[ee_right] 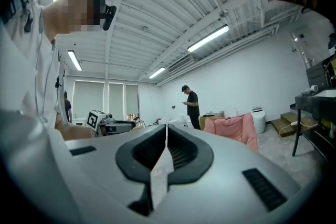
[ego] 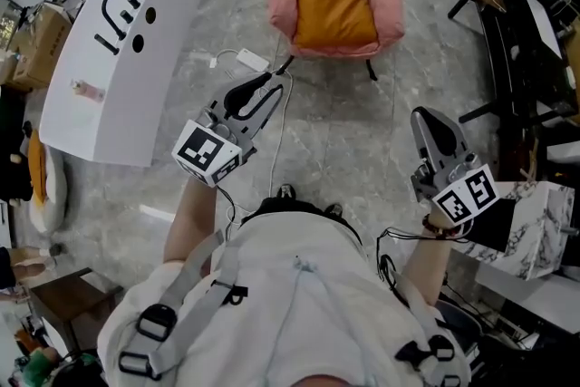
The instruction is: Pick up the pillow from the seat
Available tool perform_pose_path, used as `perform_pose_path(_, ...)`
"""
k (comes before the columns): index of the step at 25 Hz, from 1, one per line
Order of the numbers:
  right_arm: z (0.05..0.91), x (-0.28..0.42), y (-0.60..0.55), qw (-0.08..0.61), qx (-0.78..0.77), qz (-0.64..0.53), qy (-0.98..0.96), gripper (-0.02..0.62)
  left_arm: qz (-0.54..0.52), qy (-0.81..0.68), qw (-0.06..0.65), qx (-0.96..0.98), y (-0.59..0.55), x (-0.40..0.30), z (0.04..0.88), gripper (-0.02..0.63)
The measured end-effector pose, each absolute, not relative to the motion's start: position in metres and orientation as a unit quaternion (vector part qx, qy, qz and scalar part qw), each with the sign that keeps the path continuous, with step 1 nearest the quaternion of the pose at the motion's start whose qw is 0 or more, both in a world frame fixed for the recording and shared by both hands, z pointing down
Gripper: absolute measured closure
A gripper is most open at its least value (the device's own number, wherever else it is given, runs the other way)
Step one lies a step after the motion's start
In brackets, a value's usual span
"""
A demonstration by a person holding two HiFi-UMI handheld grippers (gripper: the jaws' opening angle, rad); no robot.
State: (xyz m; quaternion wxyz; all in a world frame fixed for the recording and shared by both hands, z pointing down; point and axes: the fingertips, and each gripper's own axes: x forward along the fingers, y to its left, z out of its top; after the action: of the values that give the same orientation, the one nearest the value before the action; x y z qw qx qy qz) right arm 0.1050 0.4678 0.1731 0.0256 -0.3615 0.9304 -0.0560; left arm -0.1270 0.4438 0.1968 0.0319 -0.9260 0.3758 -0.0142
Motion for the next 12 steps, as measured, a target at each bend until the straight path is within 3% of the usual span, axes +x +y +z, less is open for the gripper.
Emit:
perform_pose_path(3, 0.168, 0.104, 0.467, 0.038, -0.368, -0.048, 0.928, 0.577, -0.011, 0.365, 0.022, -0.931, 0.442, -0.128, 0.199, 0.437)
perform_pose_path(6, 0.165, 0.099, 0.463, 0.041, -0.37, -0.048, 0.927, 0.574, -0.001, 0.358, 0.012, -0.934, 0.437, -0.133, 0.198, 0.419)
perform_pose_path(7, 0.166, 0.098, 0.461, 0.039, -0.374, -0.049, 0.925, 0.557, -0.001, 0.357, 0.012, -0.934, 0.436, -0.134, 0.199, 0.409)
perform_pose_path(9, 0.169, 0.094, 0.458, 0.034, -0.382, -0.051, 0.922, 0.447, 0.0, 0.353, 0.017, -0.936, 0.432, -0.138, 0.199, 0.38)
perform_pose_path(12, 0.171, 0.087, 0.454, 0.025, -0.391, -0.05, 0.919, 0.442, 0.0, 0.349, 0.016, -0.937, 0.428, -0.143, 0.2, 0.305)
